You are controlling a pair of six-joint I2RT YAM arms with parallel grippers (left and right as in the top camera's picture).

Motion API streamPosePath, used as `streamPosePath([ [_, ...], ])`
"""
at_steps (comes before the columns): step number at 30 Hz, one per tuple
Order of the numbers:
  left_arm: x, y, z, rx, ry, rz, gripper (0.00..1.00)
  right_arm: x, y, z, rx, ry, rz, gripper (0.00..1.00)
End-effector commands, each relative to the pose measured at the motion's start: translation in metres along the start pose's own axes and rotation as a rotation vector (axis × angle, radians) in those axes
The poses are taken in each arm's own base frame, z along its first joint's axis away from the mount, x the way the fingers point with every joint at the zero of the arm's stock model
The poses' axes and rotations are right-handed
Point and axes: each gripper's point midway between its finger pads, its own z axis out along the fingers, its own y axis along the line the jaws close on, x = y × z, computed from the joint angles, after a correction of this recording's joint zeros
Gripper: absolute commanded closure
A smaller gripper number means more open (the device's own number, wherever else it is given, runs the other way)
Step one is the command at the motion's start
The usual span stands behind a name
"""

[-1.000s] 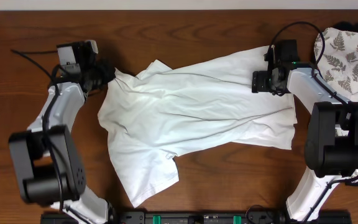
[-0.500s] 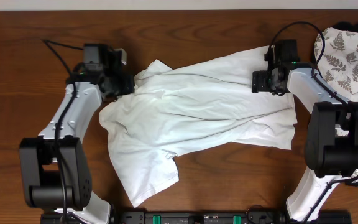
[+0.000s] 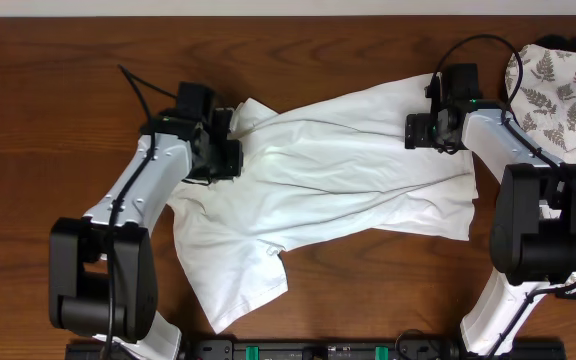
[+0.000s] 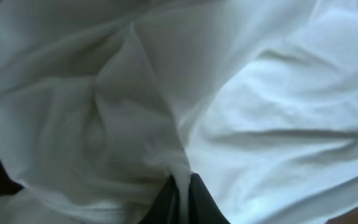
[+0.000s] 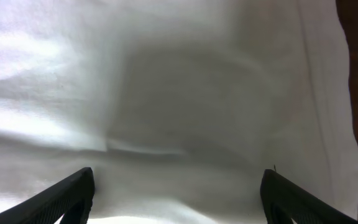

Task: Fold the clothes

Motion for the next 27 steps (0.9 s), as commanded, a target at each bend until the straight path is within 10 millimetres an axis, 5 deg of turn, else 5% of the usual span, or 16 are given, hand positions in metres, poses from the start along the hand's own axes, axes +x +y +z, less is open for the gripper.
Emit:
streamPosePath([
  [1, 0.003, 0.004, -0.001, -0.081, 0.012, -0.026, 0.94, -0.003, 0.003, 0.000, 0.004, -0.005, 0.005, 0.16],
  [8, 0.021, -0.011, 0.013, -0.121, 0.057, 0.038, 0.87, -0.003, 0.003, 0.000, 0.005, -0.005, 0.005, 0.16],
  [10, 0.023, -0.018, 0.016, -0.118, 0.064, 0.058, 0.68, -0.003, 0.003, 0.000, 0.005, -0.005, 0.005, 0.16],
  [13, 0.025, -0.023, 0.017, -0.115, 0.065, 0.072, 0.52, -0.003, 0.003, 0.000, 0.005, -0.005, 0.005, 0.16],
  [17, 0.023, -0.022, 0.016, -0.115, 0.061, 0.069, 0.43, -0.003, 0.003, 0.000, 0.005, -0.005, 0.005, 0.16],
  [27, -0.050, -0.014, -0.007, -0.071, -0.211, -0.027, 0.42, -0.001, 0.002, 0.000, 0.005, 0.002, 0.005, 0.16],
])
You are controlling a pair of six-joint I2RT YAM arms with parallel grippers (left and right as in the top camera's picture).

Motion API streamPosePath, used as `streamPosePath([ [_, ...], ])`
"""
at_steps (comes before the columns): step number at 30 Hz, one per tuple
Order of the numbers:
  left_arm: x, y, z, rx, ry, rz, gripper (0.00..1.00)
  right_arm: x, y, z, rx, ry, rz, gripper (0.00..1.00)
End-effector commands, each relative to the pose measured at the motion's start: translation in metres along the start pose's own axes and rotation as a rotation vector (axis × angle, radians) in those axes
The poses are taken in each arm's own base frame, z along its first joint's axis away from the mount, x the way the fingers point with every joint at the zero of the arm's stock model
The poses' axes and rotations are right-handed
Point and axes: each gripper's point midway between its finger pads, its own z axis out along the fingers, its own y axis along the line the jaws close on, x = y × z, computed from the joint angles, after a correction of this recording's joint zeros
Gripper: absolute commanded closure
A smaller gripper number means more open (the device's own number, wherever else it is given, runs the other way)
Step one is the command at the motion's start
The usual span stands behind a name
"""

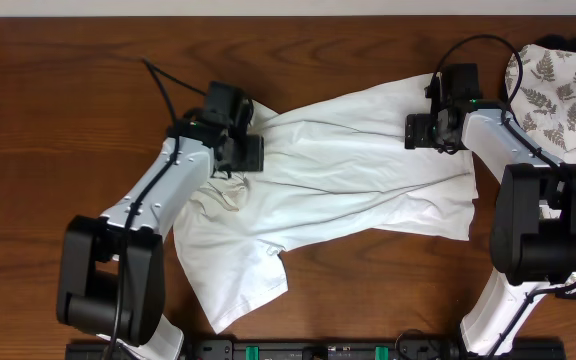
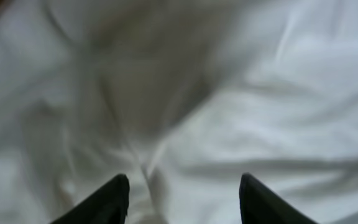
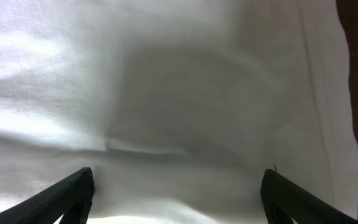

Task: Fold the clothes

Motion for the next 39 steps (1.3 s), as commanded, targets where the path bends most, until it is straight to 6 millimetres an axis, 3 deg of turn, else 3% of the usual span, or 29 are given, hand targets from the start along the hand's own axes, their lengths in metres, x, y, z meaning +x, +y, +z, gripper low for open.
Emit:
streamPosePath([
  [1, -0.030, 0.018, -0.011, -0.018, -0.097, -0.079, 0.42, 0.000, 0.002, 0.000, 0.005, 0.005, 0.005, 0.16],
  [7, -0.039, 0.064, -0.019, -0.071, -0.130, -0.204, 0.43, 0.000, 0.002, 0.000, 0.006, 0.006, 0.005, 0.16],
  [11, -0.040, 0.081, -0.018, -0.085, -0.140, -0.239, 0.43, -0.001, 0.003, 0.000, 0.005, 0.000, 0.005, 0.16],
  [22, -0.045, 0.094, 0.021, -0.091, -0.133, -0.250, 0.44, 0.000, 0.002, 0.000, 0.005, 0.005, 0.005, 0.16],
  [32, -0.049, 0.096, 0.021, -0.092, -0.149, -0.250, 0.59, 0.001, 0.002, 0.000, 0.005, 0.008, 0.005, 0.16],
  [39, -0.045, 0.106, 0.026, -0.142, -0.138, -0.255, 0.58, 0.000, 0.002, 0.000, 0.005, 0.008, 0.005, 0.16],
])
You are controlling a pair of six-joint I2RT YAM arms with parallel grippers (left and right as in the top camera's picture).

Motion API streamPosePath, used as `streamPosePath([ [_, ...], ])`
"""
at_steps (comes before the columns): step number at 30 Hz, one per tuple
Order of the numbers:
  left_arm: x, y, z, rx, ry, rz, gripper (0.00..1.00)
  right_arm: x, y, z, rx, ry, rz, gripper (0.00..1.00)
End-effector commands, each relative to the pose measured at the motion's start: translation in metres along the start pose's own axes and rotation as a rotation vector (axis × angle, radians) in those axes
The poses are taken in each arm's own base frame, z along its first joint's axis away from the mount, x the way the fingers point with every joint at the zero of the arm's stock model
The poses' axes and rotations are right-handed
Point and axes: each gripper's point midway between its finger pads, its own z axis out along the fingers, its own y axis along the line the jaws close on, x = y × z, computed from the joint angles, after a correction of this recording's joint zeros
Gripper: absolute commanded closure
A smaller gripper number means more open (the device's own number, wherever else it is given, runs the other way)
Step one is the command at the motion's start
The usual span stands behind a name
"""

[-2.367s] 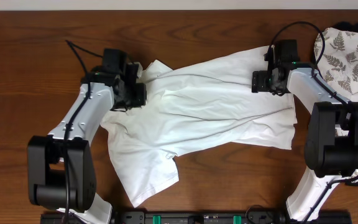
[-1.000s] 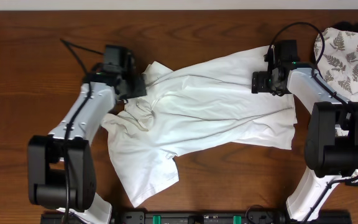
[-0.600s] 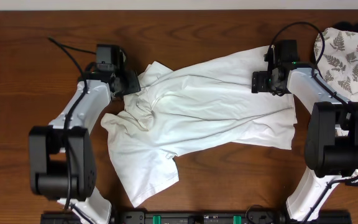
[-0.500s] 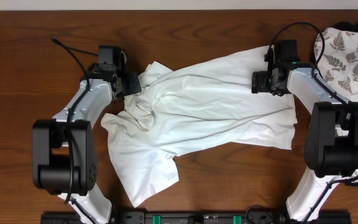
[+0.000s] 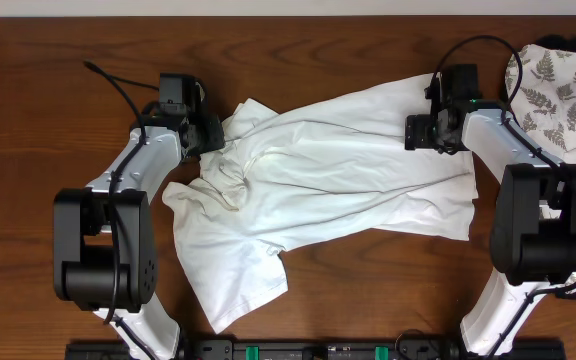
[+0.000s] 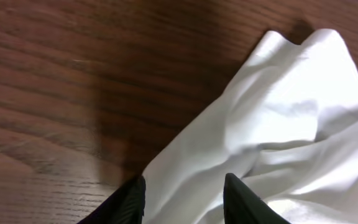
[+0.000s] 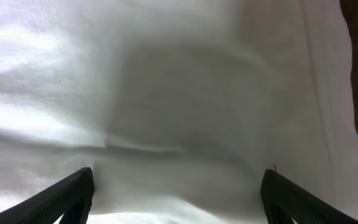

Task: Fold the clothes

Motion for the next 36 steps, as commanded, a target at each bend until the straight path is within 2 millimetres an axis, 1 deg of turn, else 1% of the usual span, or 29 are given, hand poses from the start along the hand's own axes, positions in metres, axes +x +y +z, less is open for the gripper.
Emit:
streamPosePath([
  [1, -0.003, 0.013, 0.006, -0.056, -0.006, -0.007, 0.58, -0.002, 0.003, 0.000, 0.004, -0.003, 0.005, 0.16],
  [4, 0.001, 0.015, 0.013, -0.060, 0.011, -0.008, 0.58, -0.002, 0.003, 0.000, 0.005, -0.002, 0.005, 0.16],
  [8, 0.002, 0.016, 0.016, -0.062, 0.016, -0.009, 0.60, -0.002, 0.002, 0.000, 0.005, -0.003, 0.005, 0.16],
  [12, 0.002, 0.016, 0.016, -0.061, 0.016, -0.009, 0.70, -0.002, -0.001, 0.000, 0.024, -0.003, 0.005, 0.16],
  [16, -0.001, 0.015, 0.015, -0.057, 0.004, -0.008, 0.85, -0.002, -0.001, 0.000, 0.027, -0.004, 0.005, 0.15],
  [19, -0.013, 0.010, 0.009, -0.046, -0.031, -0.004, 0.94, -0.002, -0.001, 0.000, 0.027, -0.004, 0.005, 0.16],
  [27, -0.068, -0.011, -0.028, 0.012, -0.224, 0.017, 0.94, -0.002, -0.001, 0.000, 0.027, -0.003, 0.005, 0.16],
  [31, -0.087, -0.017, -0.036, 0.027, -0.303, 0.076, 0.94, -0.002, -0.001, 0.000, 0.027, -0.003, 0.005, 0.16],
  [33, -0.094, -0.017, -0.039, 0.018, -0.334, 0.102, 0.94, -0.002, -0.001, 0.000, 0.027, -0.003, 0.005, 0.16],
  [36, -0.104, -0.006, -0.043, -0.033, -0.379, 0.090, 0.94, -0.001, -0.001, 0.000, 0.027, 0.001, 0.005, 0.16],
])
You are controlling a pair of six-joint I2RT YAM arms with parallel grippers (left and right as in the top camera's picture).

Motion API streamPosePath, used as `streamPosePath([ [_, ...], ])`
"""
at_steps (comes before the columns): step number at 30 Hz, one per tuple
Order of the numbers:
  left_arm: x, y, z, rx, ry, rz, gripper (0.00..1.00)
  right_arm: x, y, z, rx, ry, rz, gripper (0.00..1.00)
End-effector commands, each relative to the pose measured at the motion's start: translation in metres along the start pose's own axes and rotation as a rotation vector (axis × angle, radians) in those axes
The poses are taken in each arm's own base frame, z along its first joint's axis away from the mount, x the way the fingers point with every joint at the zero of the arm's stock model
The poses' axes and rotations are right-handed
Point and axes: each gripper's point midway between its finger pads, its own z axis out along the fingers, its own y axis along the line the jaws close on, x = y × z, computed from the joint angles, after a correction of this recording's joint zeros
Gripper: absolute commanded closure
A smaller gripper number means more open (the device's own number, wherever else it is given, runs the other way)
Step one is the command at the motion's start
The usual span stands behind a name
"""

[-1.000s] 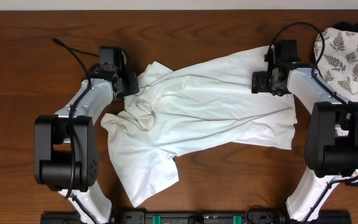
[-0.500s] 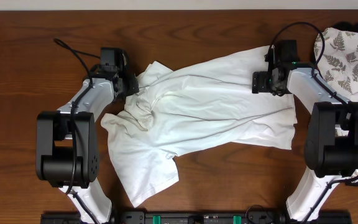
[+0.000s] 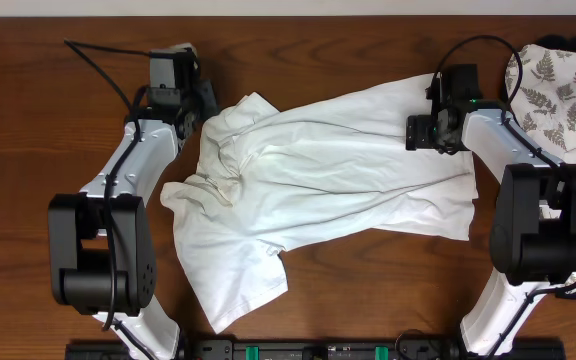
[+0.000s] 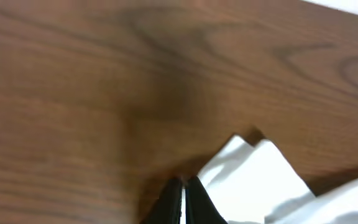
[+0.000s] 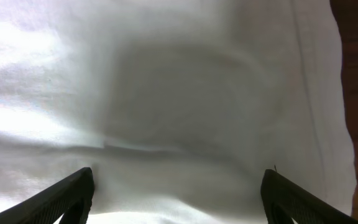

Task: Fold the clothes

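A white T-shirt lies crumpled across the wooden table, with a sleeve trailing toward the front left. My left gripper sits at the shirt's far-left edge. In the left wrist view it is shut, its dark fingers pinched together beside a white cloth corner, apparently on the edge. My right gripper rests on the shirt's far-right part. In the right wrist view it is open, its fingers spread wide over flat white cloth.
A leaf-print garment is piled at the far right corner, with a dark item behind it. A pink item shows at the right edge. Bare wood lies left of the shirt.
My left gripper was open at the shirt's left edge. It is now shut and farther back and left, and the shirt's upper-left edge has shifted with it. The right arm is unchanged.
My left gripper was first shut on a fold at the shirt's left side. Then it stood open over the shirt, farther right. Then it was open at the left edge. Now it is shut there, farther back. The right gripper stayed open on the shirt's right side throughout.
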Motion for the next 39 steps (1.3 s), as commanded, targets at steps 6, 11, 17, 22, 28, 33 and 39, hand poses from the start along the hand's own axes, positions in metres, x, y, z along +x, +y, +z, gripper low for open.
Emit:
streamPosePath([
  [6, -0.010, 0.024, -0.008, -0.084, -0.014, 0.013, 0.89, 0.002, 0.002, 0.000, 0.008, 0.013, 0.005, 0.16],
  [11, 0.016, 0.020, -0.007, -0.045, 0.093, 0.007, 0.47, 0.002, 0.002, 0.000, 0.008, 0.012, 0.005, 0.16],
  [17, 0.039, 0.009, 0.001, 0.034, 0.178, -0.006, 0.30, 0.001, 0.002, 0.000, 0.008, 0.011, 0.005, 0.16],
  [22, 0.051, 0.012, 0.011, 0.027, 0.213, -0.010, 0.32, -0.001, 0.002, 0.000, 0.007, 0.001, 0.005, 0.16],
  [28, 0.056, 0.014, 0.017, 0.025, 0.224, -0.011, 0.32, -0.028, 0.006, -0.002, -0.010, -0.106, 0.006, 0.16],
  [33, 0.055, 0.013, 0.017, 0.025, 0.221, -0.011, 0.32, -0.052, 0.011, -0.005, -0.039, -0.207, 0.006, 0.15],
  [39, 0.054, 0.013, 0.018, 0.026, 0.218, -0.010, 0.33, -0.064, 0.014, -0.008, -0.054, -0.254, 0.006, 0.32],
])
